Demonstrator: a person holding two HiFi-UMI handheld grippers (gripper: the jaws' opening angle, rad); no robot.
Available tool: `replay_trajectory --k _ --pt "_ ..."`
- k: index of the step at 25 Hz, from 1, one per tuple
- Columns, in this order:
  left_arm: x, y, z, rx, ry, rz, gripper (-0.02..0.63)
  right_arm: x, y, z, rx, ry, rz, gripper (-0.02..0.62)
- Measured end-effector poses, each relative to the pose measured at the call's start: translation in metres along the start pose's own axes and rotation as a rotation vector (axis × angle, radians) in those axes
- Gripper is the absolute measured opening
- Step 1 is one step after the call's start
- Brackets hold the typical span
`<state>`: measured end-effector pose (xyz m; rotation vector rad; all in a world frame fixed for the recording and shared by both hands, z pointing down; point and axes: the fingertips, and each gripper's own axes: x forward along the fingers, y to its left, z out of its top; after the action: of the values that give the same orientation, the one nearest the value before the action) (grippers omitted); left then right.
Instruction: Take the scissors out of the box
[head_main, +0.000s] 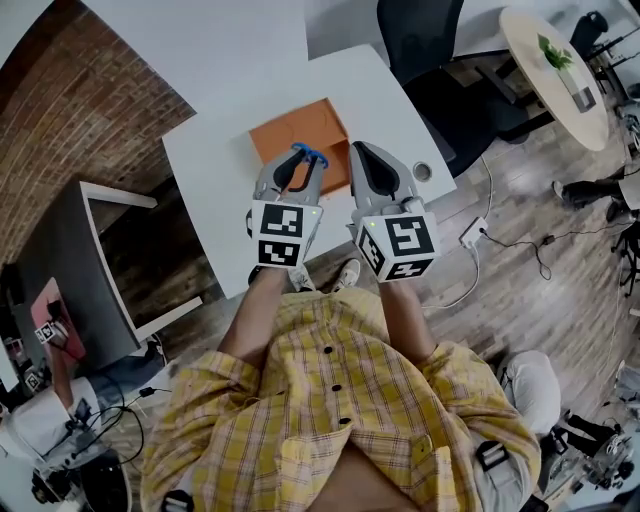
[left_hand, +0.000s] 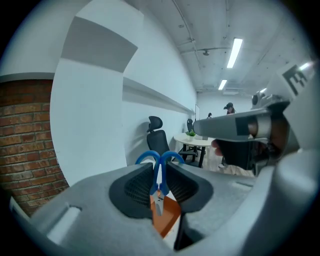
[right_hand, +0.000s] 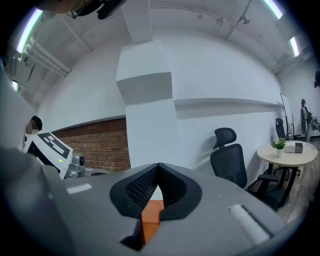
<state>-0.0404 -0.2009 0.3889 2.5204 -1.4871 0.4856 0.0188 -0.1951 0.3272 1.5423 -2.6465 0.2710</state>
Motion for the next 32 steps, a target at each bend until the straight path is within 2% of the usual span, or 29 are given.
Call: replay_trajectory --k 9,18,32 --pt "-0.019 0.012 0.029 0.011 -0.097 0.076 0.087 0.006 0.009 0.010 -0.023 -0.013 0.011 0.006" --pt "-0.035 0.022 0.060 -0.023 -0.188 0.115 0.087 0.011 0.010 0.026 -0.039 -0.038 0.014 0.005" --pt "-0.044 0.028 0.087 -0.035 -0.276 0.161 0.087 0.015 0.011 0.044 -0.068 -0.071 0.031 0.005"
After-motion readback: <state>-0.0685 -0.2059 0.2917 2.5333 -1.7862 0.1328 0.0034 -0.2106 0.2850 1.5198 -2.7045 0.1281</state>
